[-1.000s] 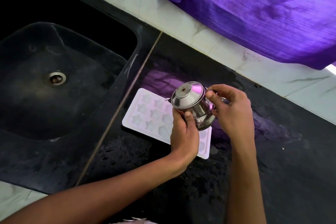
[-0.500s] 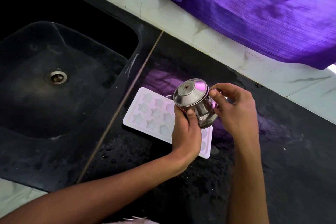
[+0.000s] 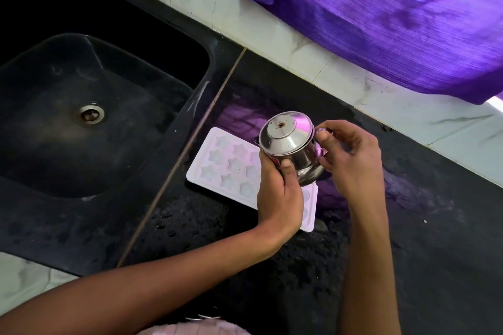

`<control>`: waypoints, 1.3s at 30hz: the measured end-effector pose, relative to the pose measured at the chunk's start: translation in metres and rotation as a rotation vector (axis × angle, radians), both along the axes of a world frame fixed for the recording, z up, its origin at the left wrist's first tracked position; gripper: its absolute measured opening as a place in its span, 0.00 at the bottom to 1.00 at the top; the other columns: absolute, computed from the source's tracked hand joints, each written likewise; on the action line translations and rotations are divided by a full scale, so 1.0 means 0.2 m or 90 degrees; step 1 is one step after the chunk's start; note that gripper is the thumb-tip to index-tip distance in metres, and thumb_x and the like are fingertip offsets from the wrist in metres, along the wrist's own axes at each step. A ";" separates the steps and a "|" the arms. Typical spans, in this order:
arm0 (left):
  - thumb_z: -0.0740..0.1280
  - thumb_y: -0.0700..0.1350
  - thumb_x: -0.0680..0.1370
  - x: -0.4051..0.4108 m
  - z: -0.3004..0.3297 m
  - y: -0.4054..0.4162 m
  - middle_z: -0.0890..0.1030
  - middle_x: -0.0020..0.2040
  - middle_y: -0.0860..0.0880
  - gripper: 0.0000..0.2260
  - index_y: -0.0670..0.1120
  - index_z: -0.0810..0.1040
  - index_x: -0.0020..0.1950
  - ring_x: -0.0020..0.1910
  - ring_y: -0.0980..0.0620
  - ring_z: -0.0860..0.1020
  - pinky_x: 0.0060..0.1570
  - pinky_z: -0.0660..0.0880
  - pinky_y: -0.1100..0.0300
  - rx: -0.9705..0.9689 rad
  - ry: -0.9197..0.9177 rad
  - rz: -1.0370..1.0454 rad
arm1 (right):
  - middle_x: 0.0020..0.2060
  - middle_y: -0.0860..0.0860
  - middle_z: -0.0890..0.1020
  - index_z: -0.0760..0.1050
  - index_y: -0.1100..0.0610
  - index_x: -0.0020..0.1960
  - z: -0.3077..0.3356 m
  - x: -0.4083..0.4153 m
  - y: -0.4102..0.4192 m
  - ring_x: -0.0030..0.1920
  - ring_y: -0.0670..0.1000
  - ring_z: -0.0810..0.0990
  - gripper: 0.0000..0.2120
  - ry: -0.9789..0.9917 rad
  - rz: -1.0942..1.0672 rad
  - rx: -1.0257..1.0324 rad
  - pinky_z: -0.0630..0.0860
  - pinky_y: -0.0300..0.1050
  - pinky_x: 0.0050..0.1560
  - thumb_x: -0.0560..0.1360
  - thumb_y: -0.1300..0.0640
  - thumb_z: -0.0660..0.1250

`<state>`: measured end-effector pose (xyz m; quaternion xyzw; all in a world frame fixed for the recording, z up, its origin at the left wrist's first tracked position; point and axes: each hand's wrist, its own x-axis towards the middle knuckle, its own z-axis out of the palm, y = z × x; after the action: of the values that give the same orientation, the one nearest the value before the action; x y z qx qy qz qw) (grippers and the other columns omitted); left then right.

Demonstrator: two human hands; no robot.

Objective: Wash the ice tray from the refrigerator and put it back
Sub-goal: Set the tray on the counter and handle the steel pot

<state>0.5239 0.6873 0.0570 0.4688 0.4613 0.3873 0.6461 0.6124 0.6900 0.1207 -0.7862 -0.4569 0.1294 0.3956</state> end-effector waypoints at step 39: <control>0.51 0.51 0.82 -0.04 0.03 -0.11 0.74 0.65 0.54 0.19 0.54 0.55 0.74 0.62 0.52 0.73 0.55 0.65 0.62 -0.005 0.038 -0.022 | 0.35 0.38 0.79 0.75 0.45 0.41 0.03 -0.08 -0.10 0.38 0.46 0.80 0.08 -0.099 0.016 0.019 0.78 0.46 0.44 0.76 0.57 0.67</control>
<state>0.5149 0.6645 0.0636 0.4855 0.4739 0.3600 0.6404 0.5955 0.6699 0.1277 -0.7820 -0.4980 0.0658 0.3690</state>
